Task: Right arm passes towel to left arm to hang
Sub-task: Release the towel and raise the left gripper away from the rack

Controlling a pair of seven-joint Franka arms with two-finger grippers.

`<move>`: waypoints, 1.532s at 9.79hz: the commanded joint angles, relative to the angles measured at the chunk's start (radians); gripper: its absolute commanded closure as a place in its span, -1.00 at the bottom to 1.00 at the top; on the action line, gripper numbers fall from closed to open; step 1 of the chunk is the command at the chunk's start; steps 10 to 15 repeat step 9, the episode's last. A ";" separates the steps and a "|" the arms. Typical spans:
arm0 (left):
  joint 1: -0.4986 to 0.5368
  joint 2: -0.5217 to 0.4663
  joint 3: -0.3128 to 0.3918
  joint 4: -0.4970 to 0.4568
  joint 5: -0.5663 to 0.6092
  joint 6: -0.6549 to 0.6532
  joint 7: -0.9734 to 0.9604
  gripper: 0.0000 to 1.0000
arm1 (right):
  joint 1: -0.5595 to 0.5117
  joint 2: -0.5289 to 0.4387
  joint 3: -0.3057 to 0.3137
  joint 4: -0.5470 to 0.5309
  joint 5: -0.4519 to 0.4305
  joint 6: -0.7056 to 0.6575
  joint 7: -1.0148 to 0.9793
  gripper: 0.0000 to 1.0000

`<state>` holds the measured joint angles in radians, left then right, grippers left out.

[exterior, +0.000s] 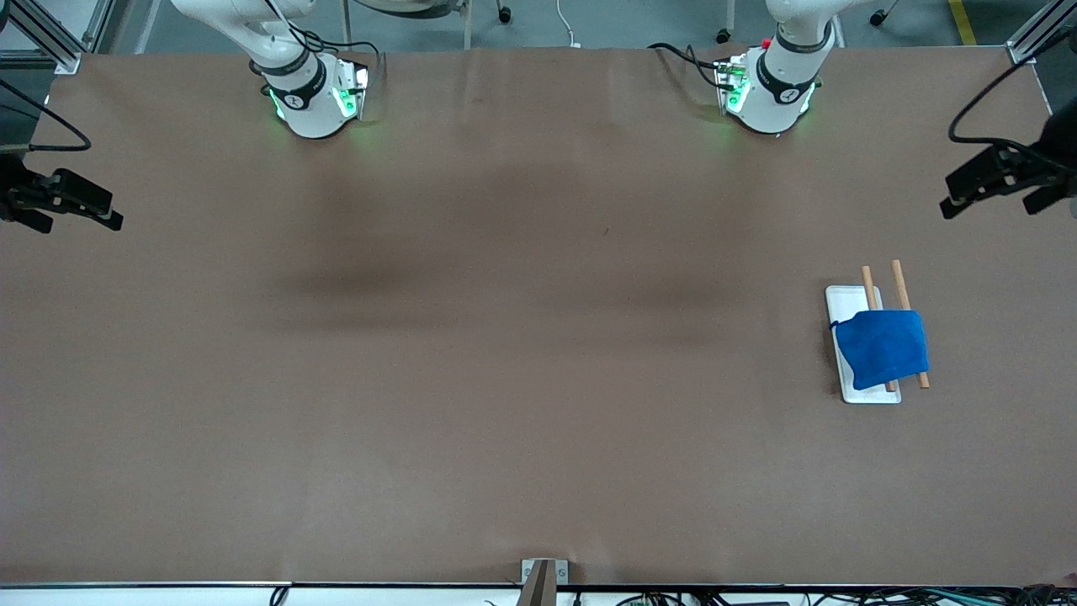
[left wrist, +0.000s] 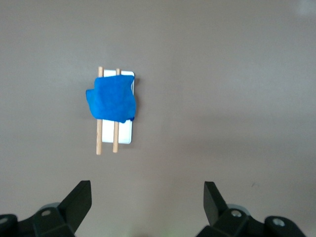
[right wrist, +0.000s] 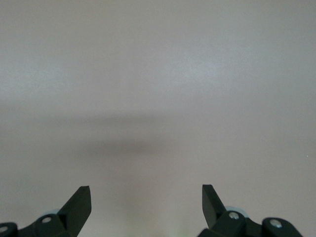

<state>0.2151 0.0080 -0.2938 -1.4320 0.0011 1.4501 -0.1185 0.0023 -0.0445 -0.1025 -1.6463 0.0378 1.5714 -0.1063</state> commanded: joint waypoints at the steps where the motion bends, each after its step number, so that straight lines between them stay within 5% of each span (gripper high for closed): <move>1: -0.103 -0.109 0.080 -0.189 -0.018 0.048 0.013 -1.00 | -0.004 -0.015 0.004 -0.013 -0.016 -0.008 0.007 -0.98; 3: -0.175 -0.154 0.137 -0.261 -0.018 0.050 0.026 -1.00 | -0.004 -0.015 0.004 -0.013 -0.015 -0.008 0.007 -0.98; 15: -0.169 -0.125 0.140 -0.219 0.000 0.035 0.066 -1.00 | -0.004 -0.015 0.004 -0.013 -0.013 -0.010 0.007 -0.98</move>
